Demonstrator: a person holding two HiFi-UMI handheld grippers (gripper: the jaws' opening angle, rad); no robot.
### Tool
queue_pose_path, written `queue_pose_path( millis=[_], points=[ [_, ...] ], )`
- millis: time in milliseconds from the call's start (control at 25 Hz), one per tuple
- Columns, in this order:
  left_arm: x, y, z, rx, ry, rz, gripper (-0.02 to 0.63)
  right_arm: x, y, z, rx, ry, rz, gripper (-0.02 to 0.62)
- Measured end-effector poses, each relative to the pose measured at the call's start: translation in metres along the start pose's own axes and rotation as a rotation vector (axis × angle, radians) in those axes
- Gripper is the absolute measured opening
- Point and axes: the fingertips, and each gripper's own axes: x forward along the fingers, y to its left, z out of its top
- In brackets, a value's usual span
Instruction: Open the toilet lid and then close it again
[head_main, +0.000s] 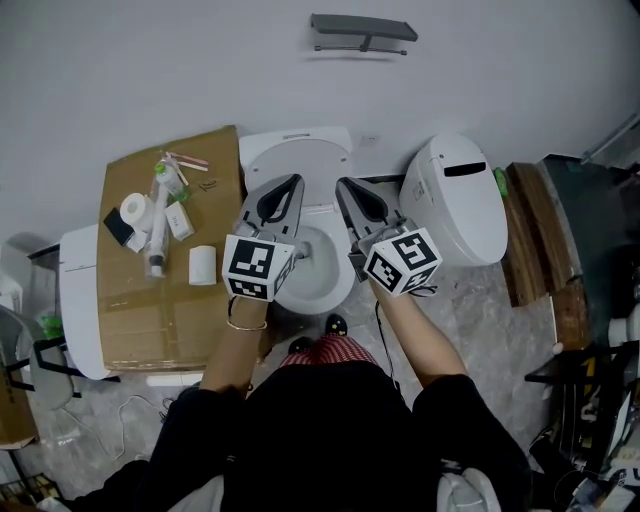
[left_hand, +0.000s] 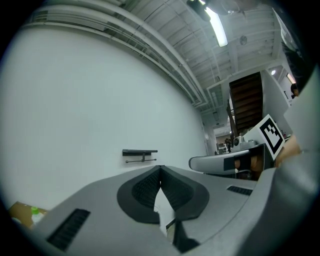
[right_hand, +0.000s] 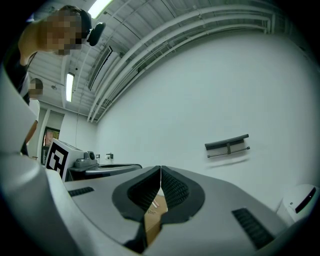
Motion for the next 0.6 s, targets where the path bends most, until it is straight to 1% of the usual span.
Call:
queue_pose_path(
  millis=[600],
  points=[
    [0.0071,-0.0067,-0.0069,-0.031,0.010,-0.028,0.003,-0.0081,-0.0092,0.0021,0.003,0.002,-0.027,0.020]
  ],
)
